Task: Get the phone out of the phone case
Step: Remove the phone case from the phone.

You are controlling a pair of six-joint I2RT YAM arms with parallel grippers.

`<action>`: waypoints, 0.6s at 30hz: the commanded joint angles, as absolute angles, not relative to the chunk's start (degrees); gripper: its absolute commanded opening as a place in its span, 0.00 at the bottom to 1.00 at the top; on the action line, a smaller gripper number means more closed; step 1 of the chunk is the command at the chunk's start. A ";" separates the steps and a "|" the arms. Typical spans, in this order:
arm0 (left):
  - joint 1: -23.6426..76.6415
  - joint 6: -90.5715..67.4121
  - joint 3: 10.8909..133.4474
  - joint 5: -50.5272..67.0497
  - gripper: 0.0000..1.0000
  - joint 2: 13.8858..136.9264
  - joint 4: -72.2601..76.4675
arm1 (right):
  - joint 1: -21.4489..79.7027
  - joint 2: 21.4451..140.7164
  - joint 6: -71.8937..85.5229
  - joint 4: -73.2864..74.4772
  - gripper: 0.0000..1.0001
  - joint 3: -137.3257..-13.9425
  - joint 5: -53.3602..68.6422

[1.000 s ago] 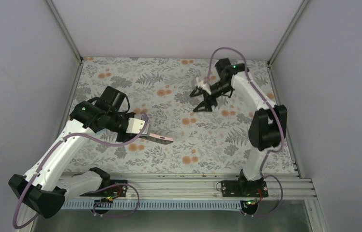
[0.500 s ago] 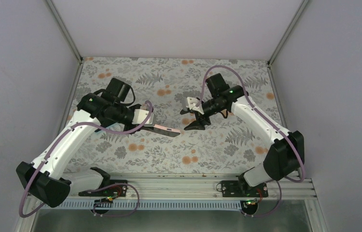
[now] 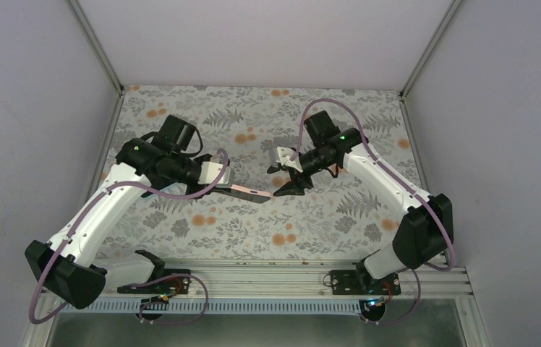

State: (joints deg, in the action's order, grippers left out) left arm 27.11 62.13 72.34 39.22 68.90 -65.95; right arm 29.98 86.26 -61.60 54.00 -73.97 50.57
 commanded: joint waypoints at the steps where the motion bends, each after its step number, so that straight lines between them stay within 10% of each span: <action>1: 26.81 62.13 73.96 41.84 0.02 68.83 -63.27 | 30.66 86.66 -65.23 59.12 0.73 -75.96 53.95; 18: 26.86 61.03 74.34 41.22 0.02 70.01 -62.47 | 31.93 88.69 -63.55 57.76 0.68 -78.91 54.18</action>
